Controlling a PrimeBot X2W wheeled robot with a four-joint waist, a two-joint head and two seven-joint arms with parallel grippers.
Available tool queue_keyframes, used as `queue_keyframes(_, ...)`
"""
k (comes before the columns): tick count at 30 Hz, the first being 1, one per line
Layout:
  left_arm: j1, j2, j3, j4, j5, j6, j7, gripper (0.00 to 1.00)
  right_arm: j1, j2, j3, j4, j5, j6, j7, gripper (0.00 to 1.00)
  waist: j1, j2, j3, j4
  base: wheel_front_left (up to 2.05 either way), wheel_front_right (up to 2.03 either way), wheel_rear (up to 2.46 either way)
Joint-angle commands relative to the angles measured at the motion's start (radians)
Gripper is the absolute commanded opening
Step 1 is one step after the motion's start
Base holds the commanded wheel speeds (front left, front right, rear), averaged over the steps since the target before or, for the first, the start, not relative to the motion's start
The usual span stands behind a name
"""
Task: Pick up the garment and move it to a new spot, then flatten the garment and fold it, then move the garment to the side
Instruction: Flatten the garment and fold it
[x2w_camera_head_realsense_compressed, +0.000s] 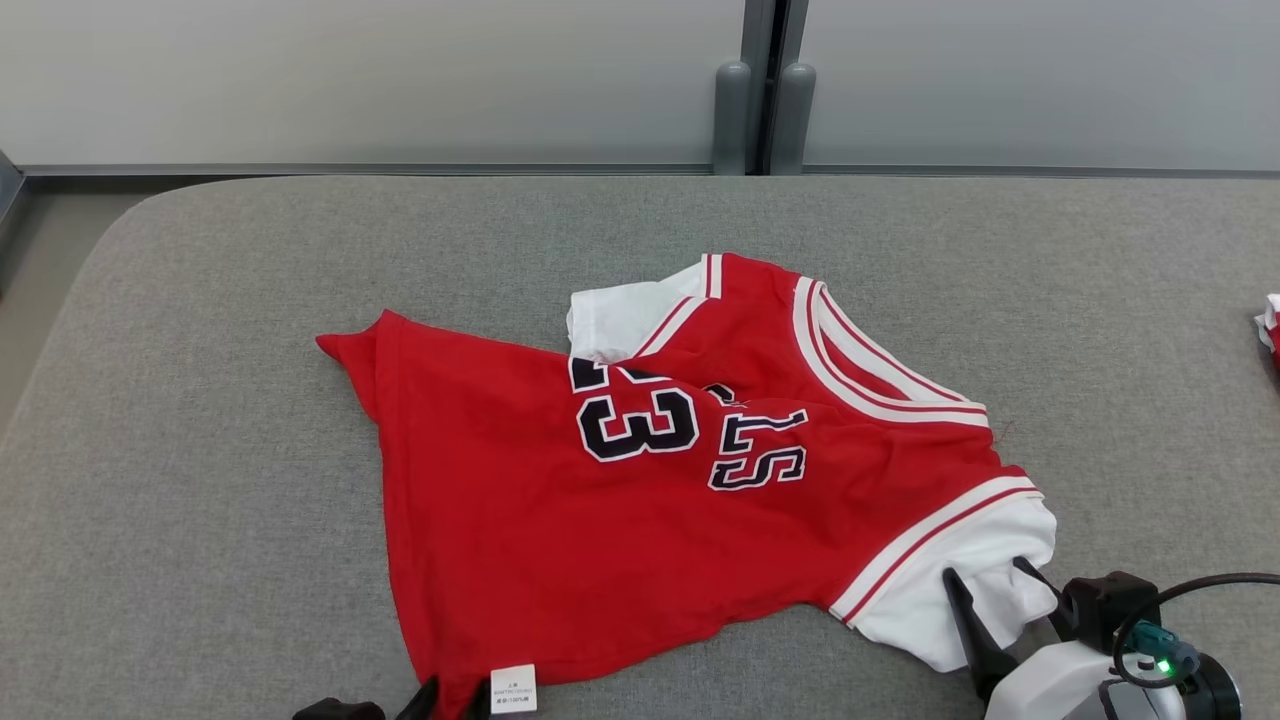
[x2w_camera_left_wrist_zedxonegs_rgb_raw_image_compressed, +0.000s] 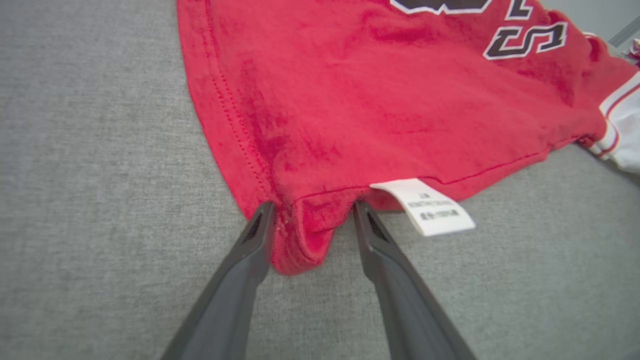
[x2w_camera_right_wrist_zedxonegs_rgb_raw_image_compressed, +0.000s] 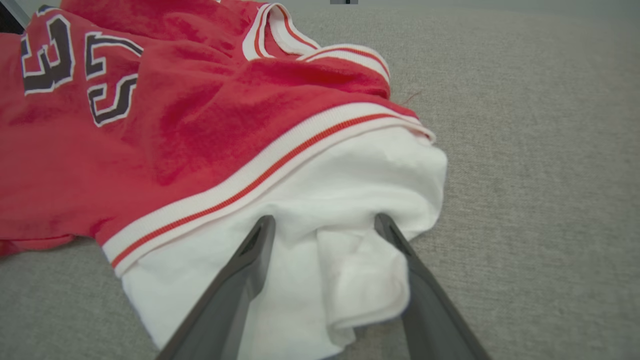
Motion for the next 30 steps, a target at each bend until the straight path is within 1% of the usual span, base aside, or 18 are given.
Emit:
queue_keyframes(1,-0.018,0.008,-0.005,0.008,-0.009,-0.002,-0.005,0.65,-0.009,-0.005,0.000,0.008,0.009,0.000,-0.006,1.00,0.0000,0.0000,-0.002,0.000,0.00,0.00,0.00)
queue_keyframes(2,-0.020,0.008,-0.009,0.014,-0.015,-0.004,-0.002,0.49,-0.011,-0.006,0.002,0.011,0.011,0.000,-0.007,0.85,0.0000,0.0000,-0.003,0.001,0.00,0.00,0.00)
queue_keyframes(3,-0.023,0.009,-0.015,0.020,-0.020,-0.004,0.003,0.38,-0.012,-0.006,0.005,0.013,0.016,0.000,-0.007,0.46,0.0000,0.0000,-0.006,0.001,0.00,0.00,0.00)
queue_keyframes(4,-0.026,0.011,-0.018,0.024,-0.026,-0.005,0.004,0.13,-0.013,-0.006,0.008,0.016,0.019,0.000,-0.009,0.33,0.0000,0.0000,-0.009,0.001,0.00,0.00,0.00)
queue_keyframes(5,-0.029,0.010,-0.019,0.027,-0.036,-0.006,-0.001,0.00,-0.015,-0.006,0.010,0.019,0.024,0.000,-0.011,0.16,0.0000,0.0000,-0.012,0.000,0.00,0.00,0.00)
queue_keyframes(6,-0.029,0.013,-0.022,0.032,-0.039,-0.007,0.000,0.00,-0.015,-0.006,0.016,0.024,0.030,0.000,-0.012,0.00,0.0000,0.0000,-0.016,-0.001,0.00,0.00,0.00)
queue_keyframes(11,-0.021,0.022,-0.028,0.021,-0.065,-0.009,0.004,0.00,-0.015,-0.015,0.011,0.005,0.068,0.000,-0.027,0.00,0.0000,0.0000,-0.035,-0.006,0.00,0.00,0.00)
queue_keyframes(15,0.006,0.040,-0.029,-0.081,-0.112,-0.010,0.028,0.00,0.013,-0.035,-0.015,-0.095,0.161,0.000,-0.014,0.00,0.0000,0.0000,-0.059,-0.009,0.00,0.00,0.00)
queue_keyframes(18,0.026,0.065,-0.033,-0.222,-0.155,-0.012,0.068,0.00,0.041,-0.060,-0.038,-0.234,0.250,0.000,0.025,0.00,0.0000,0.0000,-0.078,-0.015,0.00,0.00,0.00)
queue_keyframes(21,0.051,0.097,-0.022,-0.393,-0.185,-0.010,0.119,0.00,0.071,-0.087,-0.076,-0.409,0.335,0.000,0.081,0.00,0.0000,0.0000,-0.091,-0.026,0.00,0.00,0.00)
queue_keyframes(24,0.048,0.128,0.008,-0.563,-0.198,0.009,0.169,0.00,0.081,-0.099,-0.120,-0.589,0.399,0.000,0.146,0.00,0.0000,0.0000,-0.097,-0.039,0.00,0.00,0.00)
queue_keyframes(27,0.001,0.162,0.039,-0.715,-0.194,0.030,0.229,0.00,0.047,-0.119,-0.160,-0.743,0.452,0.000,0.217,0.00,0.0000,0.0000,-0.093,-0.050,0.00,0.00,0.00)
queue_keyframes(30,-0.093,0.193,0.077,-0.807,-0.204,0.048,0.297,0.00,-0.035,-0.139,-0.196,-0.849,0.499,0.000,0.294,0.00,0.0000,0.0000,-0.063,-0.061,0.00,0.00,0.00)
